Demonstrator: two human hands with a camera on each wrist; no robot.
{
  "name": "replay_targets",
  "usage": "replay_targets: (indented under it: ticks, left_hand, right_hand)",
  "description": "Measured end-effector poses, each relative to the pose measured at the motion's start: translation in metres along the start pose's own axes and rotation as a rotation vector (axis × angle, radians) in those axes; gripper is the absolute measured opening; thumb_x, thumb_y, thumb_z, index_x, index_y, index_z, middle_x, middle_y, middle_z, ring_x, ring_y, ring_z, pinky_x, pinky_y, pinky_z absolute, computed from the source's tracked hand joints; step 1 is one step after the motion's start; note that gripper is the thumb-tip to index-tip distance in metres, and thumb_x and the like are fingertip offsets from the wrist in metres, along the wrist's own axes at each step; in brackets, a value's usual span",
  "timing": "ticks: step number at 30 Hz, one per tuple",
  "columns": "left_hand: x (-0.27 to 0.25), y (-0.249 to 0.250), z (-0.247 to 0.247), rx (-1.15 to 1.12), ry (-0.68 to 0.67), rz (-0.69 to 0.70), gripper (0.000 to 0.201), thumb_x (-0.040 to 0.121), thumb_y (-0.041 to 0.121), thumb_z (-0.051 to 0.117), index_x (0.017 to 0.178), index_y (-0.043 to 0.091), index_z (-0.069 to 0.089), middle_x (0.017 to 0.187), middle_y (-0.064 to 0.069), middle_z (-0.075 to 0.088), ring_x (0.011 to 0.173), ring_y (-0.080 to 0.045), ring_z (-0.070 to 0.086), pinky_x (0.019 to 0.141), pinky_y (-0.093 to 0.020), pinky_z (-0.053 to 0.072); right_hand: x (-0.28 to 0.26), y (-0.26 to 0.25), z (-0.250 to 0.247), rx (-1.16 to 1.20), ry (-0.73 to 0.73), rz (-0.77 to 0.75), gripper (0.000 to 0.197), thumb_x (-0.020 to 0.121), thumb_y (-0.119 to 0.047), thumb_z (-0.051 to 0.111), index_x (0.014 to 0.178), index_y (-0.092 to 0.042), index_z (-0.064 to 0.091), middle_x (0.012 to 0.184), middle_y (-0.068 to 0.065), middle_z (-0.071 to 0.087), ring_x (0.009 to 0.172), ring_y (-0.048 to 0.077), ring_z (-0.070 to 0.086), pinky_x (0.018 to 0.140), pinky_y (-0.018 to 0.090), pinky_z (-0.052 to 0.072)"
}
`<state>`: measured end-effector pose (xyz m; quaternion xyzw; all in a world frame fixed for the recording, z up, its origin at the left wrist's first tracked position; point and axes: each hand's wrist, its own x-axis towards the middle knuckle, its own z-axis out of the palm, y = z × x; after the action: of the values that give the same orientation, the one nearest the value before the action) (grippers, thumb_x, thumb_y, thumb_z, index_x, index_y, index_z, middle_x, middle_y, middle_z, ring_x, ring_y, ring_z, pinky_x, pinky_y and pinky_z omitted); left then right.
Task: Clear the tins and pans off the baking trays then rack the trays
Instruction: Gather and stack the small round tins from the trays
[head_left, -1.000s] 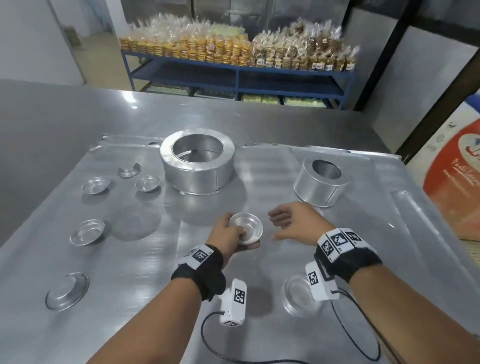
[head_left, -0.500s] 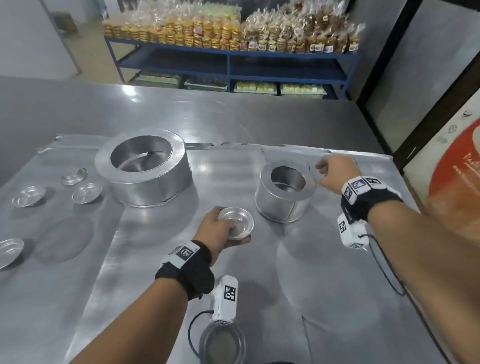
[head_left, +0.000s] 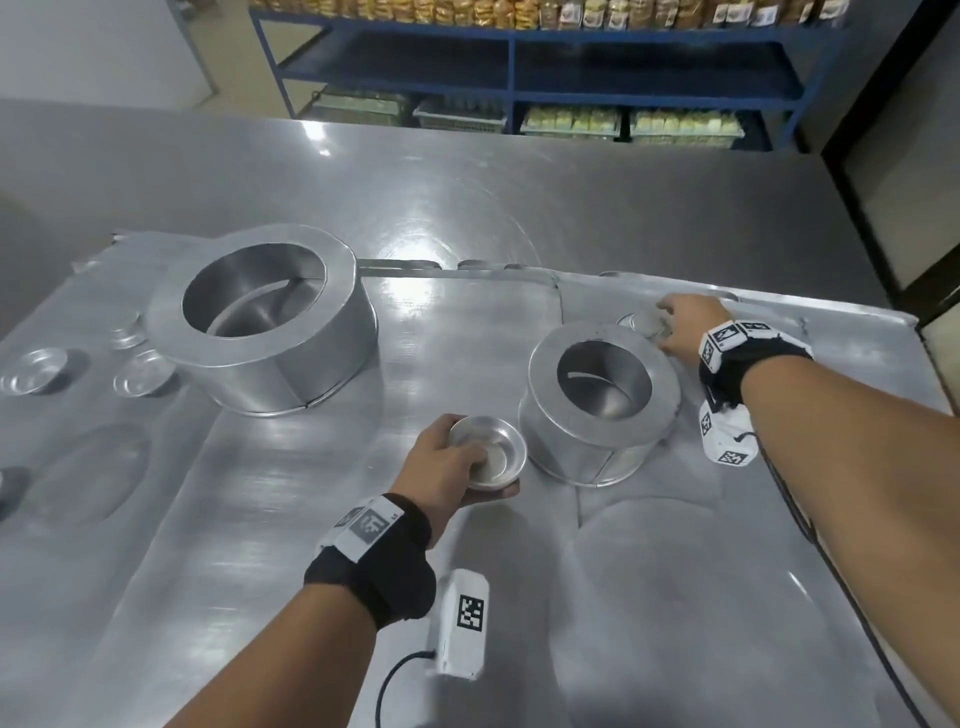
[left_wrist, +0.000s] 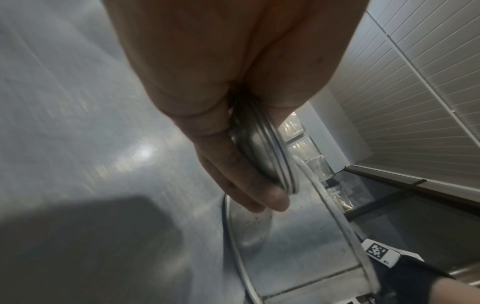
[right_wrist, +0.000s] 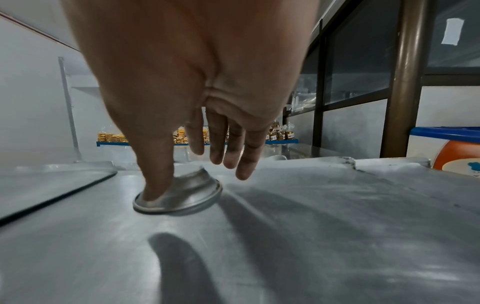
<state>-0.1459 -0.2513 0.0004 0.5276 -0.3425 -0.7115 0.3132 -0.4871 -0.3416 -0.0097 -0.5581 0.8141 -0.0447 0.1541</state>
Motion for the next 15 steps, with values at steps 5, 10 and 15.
replay_targets:
  ticks: [5,10,15]
  left_hand:
    - [0.01,-0.005,-0.001,0.01,0.012,-0.008,0.031,0.085,-0.016,0.043,0.111,-0.006,0.057,0.097,-0.021,0.059,0.079,-0.043,0.065,0.068,-0.045,0.06]
    - [0.009,-0.008,-0.007,0.023,0.006,-0.012,0.033,0.084,-0.016,0.043,0.111,-0.005,0.058,0.095,-0.023,0.061,0.078,-0.043,0.066,0.064,-0.041,0.059]
    - [0.0,-0.004,-0.015,0.012,-0.013,-0.008,0.032,0.085,-0.015,0.044,0.113,-0.005,0.057,0.098,-0.022,0.058,0.075,-0.041,0.066,0.069,-0.046,0.06]
  right_hand:
    - [0.011,-0.001,0.015,0.001,0.017,-0.026,0.054,0.084,-0.034,0.07,0.13,-0.007,0.06,0.129,0.019,0.062,0.119,0.04,0.056,0.104,0.044,0.041]
    - [0.004,0.002,0.015,0.117,0.122,-0.014,0.051,0.071,-0.031,0.085,0.11,-0.008,0.062,0.111,0.017,0.066,0.105,0.037,0.059,0.091,0.039,0.048]
    - [-0.019,0.008,-0.001,0.16,0.207,0.111,0.057,0.061,-0.03,0.091,0.105,-0.012,0.059,0.106,0.014,0.064,0.104,0.034,0.06,0.084,0.038,0.05]
